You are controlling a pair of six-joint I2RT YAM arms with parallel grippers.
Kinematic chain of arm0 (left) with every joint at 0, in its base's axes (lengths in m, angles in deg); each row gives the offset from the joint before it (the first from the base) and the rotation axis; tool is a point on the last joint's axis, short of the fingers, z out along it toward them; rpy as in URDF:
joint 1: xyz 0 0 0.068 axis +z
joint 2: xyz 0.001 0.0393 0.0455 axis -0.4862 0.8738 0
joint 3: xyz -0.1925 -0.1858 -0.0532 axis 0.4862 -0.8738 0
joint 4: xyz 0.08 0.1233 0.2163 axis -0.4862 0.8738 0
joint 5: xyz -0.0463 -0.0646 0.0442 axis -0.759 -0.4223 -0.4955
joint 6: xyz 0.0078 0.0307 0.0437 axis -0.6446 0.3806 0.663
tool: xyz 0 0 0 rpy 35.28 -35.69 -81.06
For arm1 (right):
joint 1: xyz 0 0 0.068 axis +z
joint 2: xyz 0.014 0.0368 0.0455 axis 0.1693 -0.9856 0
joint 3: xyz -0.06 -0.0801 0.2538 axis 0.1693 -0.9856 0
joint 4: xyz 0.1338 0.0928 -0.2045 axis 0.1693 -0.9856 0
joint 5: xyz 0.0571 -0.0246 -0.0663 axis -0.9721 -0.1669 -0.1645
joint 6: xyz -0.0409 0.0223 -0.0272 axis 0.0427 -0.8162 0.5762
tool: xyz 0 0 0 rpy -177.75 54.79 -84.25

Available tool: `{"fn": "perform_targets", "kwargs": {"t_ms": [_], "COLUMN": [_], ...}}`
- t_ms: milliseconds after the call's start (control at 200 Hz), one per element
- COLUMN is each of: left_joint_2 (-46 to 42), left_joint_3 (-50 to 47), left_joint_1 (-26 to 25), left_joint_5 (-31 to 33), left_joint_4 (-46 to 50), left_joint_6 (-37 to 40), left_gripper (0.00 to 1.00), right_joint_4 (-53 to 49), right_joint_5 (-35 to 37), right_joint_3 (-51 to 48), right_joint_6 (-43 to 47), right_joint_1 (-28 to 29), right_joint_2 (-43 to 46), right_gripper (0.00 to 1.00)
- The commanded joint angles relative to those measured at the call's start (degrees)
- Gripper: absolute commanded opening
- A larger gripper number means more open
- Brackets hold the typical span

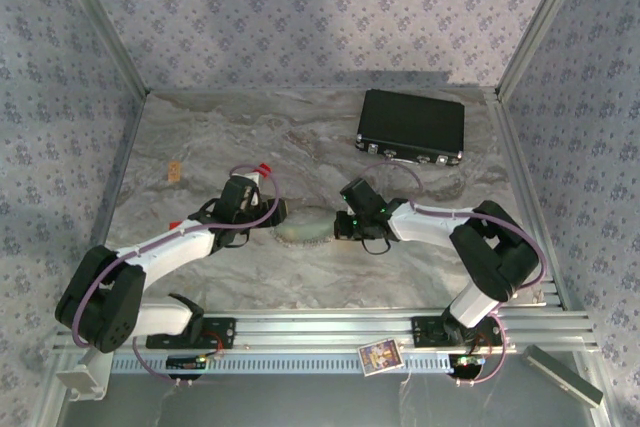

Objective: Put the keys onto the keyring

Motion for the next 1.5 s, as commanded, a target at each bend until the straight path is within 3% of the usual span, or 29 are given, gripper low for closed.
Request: {"fn": "perform_targets", "kwargs": {"t_ms": [0,65,350,510,914,1294,1494], "left_joint_2": [-1.6,-1.8,-2.9,-2.9,-4.0,-4.2,-4.4], "left_joint_3": [-0.3,-0.3,-0.3,-0.3,-0.9,-1.0,-1.0], "left_joint_1": [-0.3,-0.2,-0.3,-0.3,-0.3,-0.3,-0.3], "left_joint_5": [1.1,1.2,2.3,2.7,3.5,3.7,3.8], "left_joint_4": [0.2,0.4,1.3,1.5,2.3,2.1,2.4], "left_joint_6": [0.1,0.1,1.1,1.4,1.9,2.1,2.2], "left_gripper": [0.75,0.75,0.75,0.75,0.75,0.76,0.75], "right_joint_4": [-2.4,-3.6,-17.0,-22.6,-21.1,-20.4,-20.4], "right_joint_5": [2.1,2.6,5.3,6.5,5.7,5.4,5.7], "right_joint_3": [-0.5,-0.3,1.7,2.3,6.0,6.7,7.1], "right_joint_6": [0.3,1.4,14.0,16.9,17.1,16.9,17.1], "right_joint_1": [-0.2,-0.2,0.5,2.4,3.6,3.2,3.1], "right_joint_2": [0.3,1.3,6.2,7.1,1.1,-0.2,-0.8], "right_gripper": [0.04,0.00,0.00,0.00,0.00,0.18,0.18]}}
